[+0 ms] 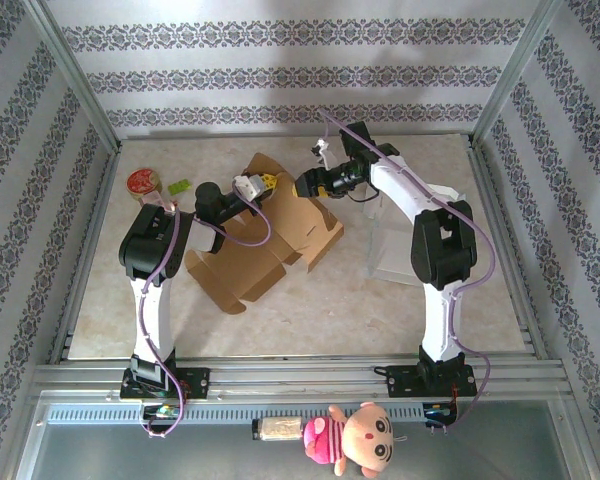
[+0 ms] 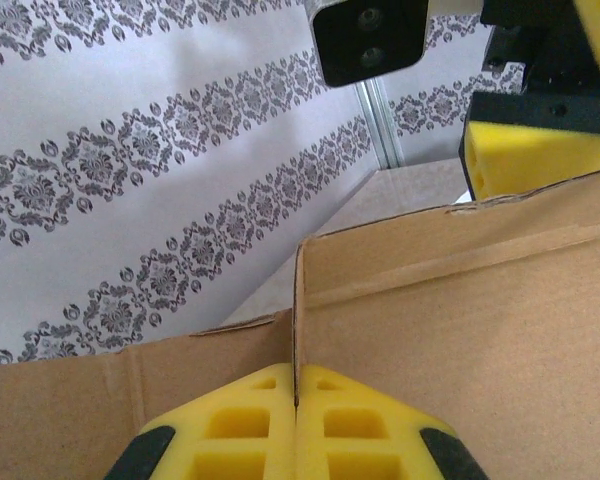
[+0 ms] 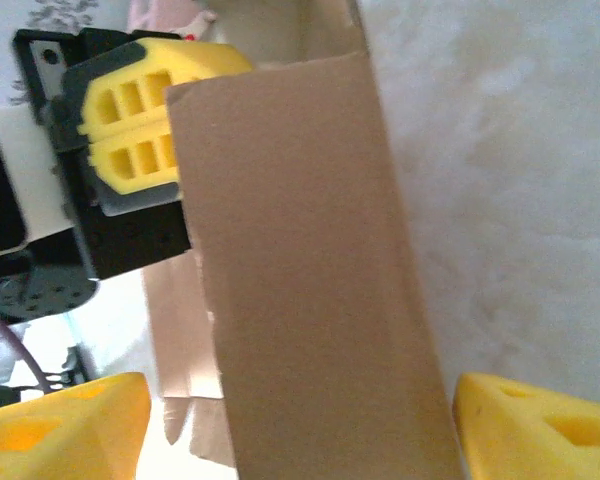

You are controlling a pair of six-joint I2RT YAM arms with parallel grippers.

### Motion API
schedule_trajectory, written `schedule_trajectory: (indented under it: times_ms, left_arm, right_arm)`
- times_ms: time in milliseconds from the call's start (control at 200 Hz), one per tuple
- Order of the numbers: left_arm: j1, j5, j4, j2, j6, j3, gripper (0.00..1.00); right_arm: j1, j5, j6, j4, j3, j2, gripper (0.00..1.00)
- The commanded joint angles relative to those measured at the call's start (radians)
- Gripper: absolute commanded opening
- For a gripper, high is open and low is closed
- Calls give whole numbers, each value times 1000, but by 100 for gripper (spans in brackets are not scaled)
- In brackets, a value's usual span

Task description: Fold the paper box

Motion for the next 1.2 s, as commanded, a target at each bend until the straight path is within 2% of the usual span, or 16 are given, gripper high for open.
schedule_trajectory:
  times_ms: [0,105,350,580,635,745,899,1054,1199]
  left_arm:
    - [7,32,93,-4,-31,-5,0]
    - [8,37,92,-4,-33,-3,0]
    - [8,47,94,-7,-40,10,0]
    - [8,47,93,-14,-47,13,0]
    - [9,42,95,-17,-46,9,0]
    - [8,29,95,-40,-55,-9,13]
    - [8,-17,95,-122,-66,-76,42]
    - [9,-110,93,-243,-126,-179,48]
    - [14,-244,14,-369,-277,-292,47]
  right_arm:
    - [-4,-92,-18,-45,60,44,83]
    - [-5,-83,-39,-80,91,65,79]
    - [-6,-117,-26,-89,107,99,58]
    - [-6,-90,-14,-85,116,92,50]
    - [-4,-48,-14,-77,105,73,48]
    - [6,76,-28,-26,53,11,41]
    - [25,274,-65,4,9,-58,41]
    - [59,448,-136,4,2,-102,40]
    - [93,586,-206,13,-11,-135,40]
